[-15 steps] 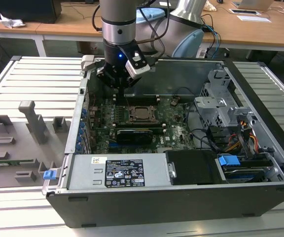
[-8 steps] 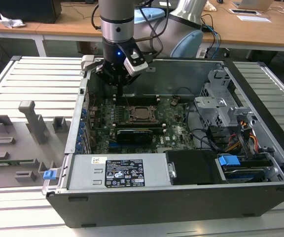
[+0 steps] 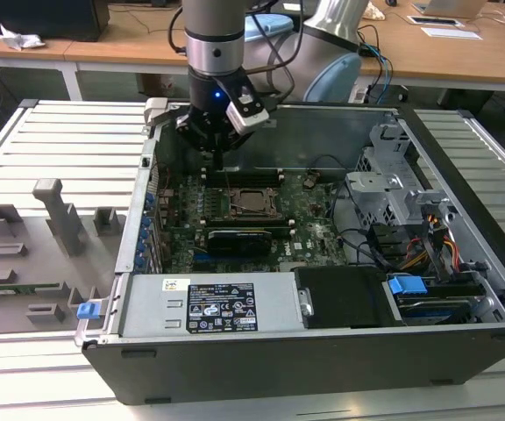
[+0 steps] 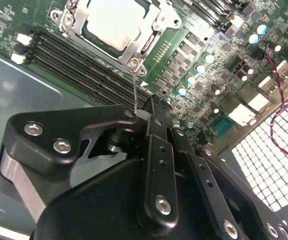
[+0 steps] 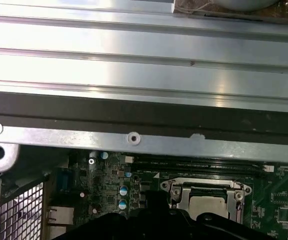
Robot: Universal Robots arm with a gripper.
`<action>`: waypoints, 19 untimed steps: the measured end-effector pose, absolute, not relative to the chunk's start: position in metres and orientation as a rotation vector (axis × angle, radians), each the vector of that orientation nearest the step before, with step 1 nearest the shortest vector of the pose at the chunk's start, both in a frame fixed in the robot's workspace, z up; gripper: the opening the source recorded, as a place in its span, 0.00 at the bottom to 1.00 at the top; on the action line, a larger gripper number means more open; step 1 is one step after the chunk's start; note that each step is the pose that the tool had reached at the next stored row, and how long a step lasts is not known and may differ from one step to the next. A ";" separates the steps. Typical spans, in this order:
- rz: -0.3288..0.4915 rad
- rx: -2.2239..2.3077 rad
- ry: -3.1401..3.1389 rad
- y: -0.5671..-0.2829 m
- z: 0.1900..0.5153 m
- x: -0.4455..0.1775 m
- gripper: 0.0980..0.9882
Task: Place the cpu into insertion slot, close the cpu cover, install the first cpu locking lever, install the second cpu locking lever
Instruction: 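Install the first cpu locking lever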
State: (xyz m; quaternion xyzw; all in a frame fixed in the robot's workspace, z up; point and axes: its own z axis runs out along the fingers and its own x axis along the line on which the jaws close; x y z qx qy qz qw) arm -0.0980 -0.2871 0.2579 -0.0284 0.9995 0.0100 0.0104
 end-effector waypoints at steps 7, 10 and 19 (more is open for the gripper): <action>0.031 -0.089 3.120 -0.287 0.258 -0.090 0.01; 0.031 -0.089 3.119 -0.287 0.258 -0.087 0.01; 0.032 -0.090 3.122 -0.287 0.256 -0.062 0.01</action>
